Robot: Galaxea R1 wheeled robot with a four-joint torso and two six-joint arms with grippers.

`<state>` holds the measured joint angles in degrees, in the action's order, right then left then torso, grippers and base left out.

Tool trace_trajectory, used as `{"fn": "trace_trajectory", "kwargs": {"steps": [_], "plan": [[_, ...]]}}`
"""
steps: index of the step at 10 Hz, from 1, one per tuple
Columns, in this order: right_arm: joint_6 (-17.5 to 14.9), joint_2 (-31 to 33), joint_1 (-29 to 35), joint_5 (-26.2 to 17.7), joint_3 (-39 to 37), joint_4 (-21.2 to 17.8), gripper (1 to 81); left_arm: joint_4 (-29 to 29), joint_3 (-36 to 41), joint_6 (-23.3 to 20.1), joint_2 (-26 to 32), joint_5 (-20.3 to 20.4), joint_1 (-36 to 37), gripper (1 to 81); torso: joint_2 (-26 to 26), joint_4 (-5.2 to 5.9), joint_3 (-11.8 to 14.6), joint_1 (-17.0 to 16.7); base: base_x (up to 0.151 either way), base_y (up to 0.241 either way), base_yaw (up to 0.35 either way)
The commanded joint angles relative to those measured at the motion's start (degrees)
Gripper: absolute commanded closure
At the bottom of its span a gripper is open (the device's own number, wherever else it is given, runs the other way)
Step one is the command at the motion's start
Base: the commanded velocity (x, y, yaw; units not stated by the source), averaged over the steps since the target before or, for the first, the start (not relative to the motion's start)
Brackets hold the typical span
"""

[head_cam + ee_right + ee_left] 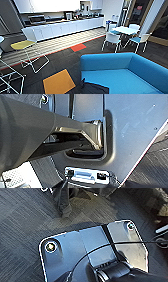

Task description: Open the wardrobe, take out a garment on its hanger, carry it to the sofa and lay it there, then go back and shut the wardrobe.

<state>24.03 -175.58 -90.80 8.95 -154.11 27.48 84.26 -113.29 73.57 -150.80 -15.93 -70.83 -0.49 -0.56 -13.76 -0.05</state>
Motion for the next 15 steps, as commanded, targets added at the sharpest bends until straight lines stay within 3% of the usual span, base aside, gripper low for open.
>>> {"fn": "trace_trajectory", "kwargs": {"steps": [1, 4, 5, 10, 11, 15], "plan": [[-0.21, -0.84, 0.92, -2.88, 0.32, 0.12, 1.0, 0.90, 1.14, -0.18, 1.20, 0.64, 3.63, 1.0, 0.00, 0.00, 0.00, 0.05, 0.000, 0.000, 0.000], [-0.21, -0.85, 1.01, -2.88, 0.23, 0.12, 1.0, 0.46, 0.53, -0.18, 0.41, 0.64, 2.49, 1.0, 0.02, 0.00, 0.00, 0.05, 0.000, 0.000, 0.000], [-0.21, -0.85, 1.01, -2.88, 0.23, 0.12, 1.0, 0.55, -1.56, -0.18, -1.16, 0.64, 1.18, 1.0, 0.02, 0.00, 2.44, 0.05, 0.000, 0.000, 0.000], [-0.65, -0.85, 1.27, -2.97, 0.05, 0.12, 1.0, 0.90, -15.30, -0.18, -9.35, 0.73, -3.66, 1.0, 0.00, 0.00, 7.03, 0.05, 0.000, 0.000, 0.000], [-0.65, -0.85, 1.35, -2.97, -0.12, 0.12, 1.0, 0.90, -15.91, -0.18, -9.79, 0.64, -4.02, 1.0, 0.00, 0.00, 5.68, 0.05, 0.000, 0.000, 0.000], [-0.65, -0.85, 1.36, -3.06, -0.21, 0.12, 1.0, 0.90, -21.79, -0.27, -12.68, 0.64, -4.81, 1.0, -0.05, 0.00, 6.54, 0.05, 0.000, 0.000, 0.000]]}}
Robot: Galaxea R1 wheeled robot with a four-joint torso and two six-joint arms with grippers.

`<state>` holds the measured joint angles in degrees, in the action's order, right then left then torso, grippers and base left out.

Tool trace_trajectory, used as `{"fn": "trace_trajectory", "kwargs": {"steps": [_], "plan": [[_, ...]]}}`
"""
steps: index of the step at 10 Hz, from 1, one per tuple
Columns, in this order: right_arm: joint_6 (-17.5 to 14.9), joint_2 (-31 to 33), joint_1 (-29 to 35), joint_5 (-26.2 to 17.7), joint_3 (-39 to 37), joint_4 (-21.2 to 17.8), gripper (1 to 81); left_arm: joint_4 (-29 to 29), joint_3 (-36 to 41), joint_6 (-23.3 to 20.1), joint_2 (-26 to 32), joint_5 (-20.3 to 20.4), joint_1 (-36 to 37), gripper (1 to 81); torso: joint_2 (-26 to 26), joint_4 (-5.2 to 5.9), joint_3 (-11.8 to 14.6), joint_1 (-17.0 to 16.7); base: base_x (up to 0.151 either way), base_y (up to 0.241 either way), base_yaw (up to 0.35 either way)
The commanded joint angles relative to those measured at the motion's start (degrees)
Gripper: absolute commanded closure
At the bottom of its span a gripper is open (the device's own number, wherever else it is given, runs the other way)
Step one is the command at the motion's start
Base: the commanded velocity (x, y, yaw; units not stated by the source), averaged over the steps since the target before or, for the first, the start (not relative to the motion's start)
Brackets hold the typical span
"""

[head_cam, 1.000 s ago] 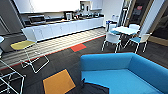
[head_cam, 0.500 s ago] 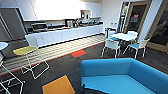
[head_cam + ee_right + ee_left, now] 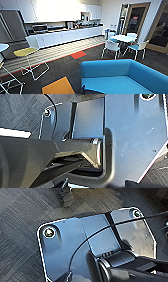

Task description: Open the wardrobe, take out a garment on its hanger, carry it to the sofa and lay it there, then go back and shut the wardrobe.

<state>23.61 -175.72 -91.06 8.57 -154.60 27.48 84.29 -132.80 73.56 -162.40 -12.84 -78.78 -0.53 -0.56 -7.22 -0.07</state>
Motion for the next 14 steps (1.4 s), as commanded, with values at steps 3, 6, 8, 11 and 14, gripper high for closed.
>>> {"fn": "trace_trajectory", "kwargs": {"steps": [3, 6, 8, 11, 14], "plan": [[-0.23, -0.71, 1.63, -2.77, 0.28, 0.12, 1.0, 0.88, -8.35, -0.70, -4.07, -2.37, 2.88, 1.0, 0.00, 0.00, 0.02, 0.07, 0.000, 0.000, 0.000], [-0.15, -0.71, 1.63, -2.77, 0.28, 0.03, 1.0, 0.88, -8.35, -0.78, -4.07, -1.49, 2.88, 1.0, 0.00, 0.00, 0.02, 0.07, 0.000, 0.000, 0.000], [-0.15, -0.71, 1.63, -2.68, 0.28, 0.03, 1.0, 0.79, -8.44, -0.70, -3.99, -1.31, 2.88, 1.0, 0.00, 0.00, 0.02, 0.07, 0.000, 0.000, 0.000], [-0.23, -0.71, 1.63, -2.68, 0.28, 0.03, 1.0, 0.26, -8.96, -0.70, -3.11, 2.99, 2.88, 1.0, 0.00, 0.00, 0.02, 0.07, 0.000, 0.000, 0.053], [-0.23, -0.71, 1.63, -2.68, 0.28, 0.03, 1.0, 0.53, -9.49, -0.70, -3.46, 3.08, 2.88, 1.0, 0.00, 0.00, 0.02, 0.07, 0.000, 0.000, 0.273]]}}
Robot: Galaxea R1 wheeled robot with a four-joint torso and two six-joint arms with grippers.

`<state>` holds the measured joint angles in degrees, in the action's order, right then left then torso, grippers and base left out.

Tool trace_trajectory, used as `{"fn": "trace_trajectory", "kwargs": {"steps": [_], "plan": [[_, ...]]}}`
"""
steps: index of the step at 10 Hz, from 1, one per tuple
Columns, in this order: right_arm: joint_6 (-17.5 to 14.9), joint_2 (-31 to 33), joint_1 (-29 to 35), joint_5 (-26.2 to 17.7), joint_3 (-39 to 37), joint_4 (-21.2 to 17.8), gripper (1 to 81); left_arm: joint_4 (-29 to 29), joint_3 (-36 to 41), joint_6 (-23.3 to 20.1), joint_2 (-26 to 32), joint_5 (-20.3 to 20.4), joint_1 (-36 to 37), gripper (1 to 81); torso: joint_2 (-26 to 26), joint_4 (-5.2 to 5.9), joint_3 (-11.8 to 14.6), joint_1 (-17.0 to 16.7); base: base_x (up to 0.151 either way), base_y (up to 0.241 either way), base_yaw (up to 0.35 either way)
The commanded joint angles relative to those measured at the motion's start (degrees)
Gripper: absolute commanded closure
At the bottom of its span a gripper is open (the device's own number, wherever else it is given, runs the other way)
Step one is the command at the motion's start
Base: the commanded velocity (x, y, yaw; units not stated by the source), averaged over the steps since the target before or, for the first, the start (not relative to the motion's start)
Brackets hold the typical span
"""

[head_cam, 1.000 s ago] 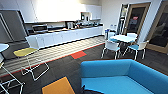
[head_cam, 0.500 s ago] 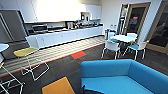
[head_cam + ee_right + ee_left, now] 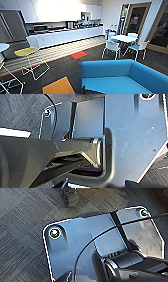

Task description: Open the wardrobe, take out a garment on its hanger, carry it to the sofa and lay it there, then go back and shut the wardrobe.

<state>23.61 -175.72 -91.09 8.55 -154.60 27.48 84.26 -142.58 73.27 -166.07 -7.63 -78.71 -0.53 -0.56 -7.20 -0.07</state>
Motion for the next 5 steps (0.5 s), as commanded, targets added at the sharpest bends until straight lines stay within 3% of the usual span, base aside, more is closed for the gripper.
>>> {"fn": "trace_trajectory", "kwargs": {"steps": [1, 5], "plan": [[-0.23, -0.71, 1.65, -2.66, 0.28, 0.03, 1.0, 0.64, 0.28, -0.40, 0.12, -2.21, 2.90, 1.0, 0.00, 0.00, 0.00, 0.07, 0.000, 0.000, 0.280], [-0.23, -0.71, 1.65, -2.74, 0.19, 0.03, 1.0, 0.90, 0.20, -0.49, 0.03, -2.21, 2.82, 1.0, -0.02, 0.00, 0.02, 0.07, 0.000, 0.000, 0.289]]}}
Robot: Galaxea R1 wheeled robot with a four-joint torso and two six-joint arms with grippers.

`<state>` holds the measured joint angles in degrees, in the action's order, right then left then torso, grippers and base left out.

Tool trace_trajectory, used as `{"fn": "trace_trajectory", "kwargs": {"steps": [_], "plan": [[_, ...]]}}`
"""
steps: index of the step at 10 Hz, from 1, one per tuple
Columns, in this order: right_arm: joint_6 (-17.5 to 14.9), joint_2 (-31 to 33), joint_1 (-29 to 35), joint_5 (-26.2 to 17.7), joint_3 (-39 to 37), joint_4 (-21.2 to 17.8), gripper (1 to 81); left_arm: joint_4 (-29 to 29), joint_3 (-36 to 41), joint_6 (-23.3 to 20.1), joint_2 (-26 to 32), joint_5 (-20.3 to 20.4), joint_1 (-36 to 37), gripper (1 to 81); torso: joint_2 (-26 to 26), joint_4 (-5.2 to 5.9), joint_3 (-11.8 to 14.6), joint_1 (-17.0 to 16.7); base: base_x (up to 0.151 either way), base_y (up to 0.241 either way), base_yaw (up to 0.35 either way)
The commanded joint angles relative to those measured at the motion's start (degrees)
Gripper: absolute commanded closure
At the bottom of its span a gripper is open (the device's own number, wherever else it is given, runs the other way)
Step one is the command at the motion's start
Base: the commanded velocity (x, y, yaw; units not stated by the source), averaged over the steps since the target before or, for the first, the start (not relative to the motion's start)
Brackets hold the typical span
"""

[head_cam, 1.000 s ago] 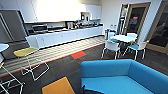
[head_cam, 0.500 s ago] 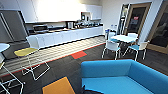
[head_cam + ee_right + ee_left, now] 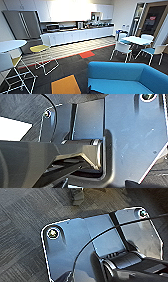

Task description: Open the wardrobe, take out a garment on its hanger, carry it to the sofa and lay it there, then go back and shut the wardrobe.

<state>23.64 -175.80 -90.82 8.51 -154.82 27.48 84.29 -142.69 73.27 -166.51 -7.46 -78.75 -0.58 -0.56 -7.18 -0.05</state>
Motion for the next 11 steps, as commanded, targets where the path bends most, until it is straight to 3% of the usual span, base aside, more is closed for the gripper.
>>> {"fn": "trace_trajectory", "kwargs": {"steps": [1, 7, 11], "plan": [[-0.17, -0.71, 1.38, -2.71, 0.41, 0.03, 1.0, 0.88, 0.39, -0.49, 0.39, -2.38, 2.85, 1.0, 0.00, 0.00, 0.00, 0.05, 0.000, 0.000, 0.295], [-0.35, -0.80, 2.00, -3.32, 0.06, 0.03, 1.0, 0.79, -0.05, -2.34, -0.58, -2.47, 2.85, 1.0, 0.00, 0.00, 0.00, 0.05, 0.000, 0.000, 0.296], [-0.35, -0.81, 2.00, -3.68, -0.30, -0.06, 1.0, 0.88, -4.43, -3.48, -3.57, -2.47, 2.68, 1.0, 0.00, 0.00, 0.00, 0.05, 0.000, 0.000, 0.296]]}}
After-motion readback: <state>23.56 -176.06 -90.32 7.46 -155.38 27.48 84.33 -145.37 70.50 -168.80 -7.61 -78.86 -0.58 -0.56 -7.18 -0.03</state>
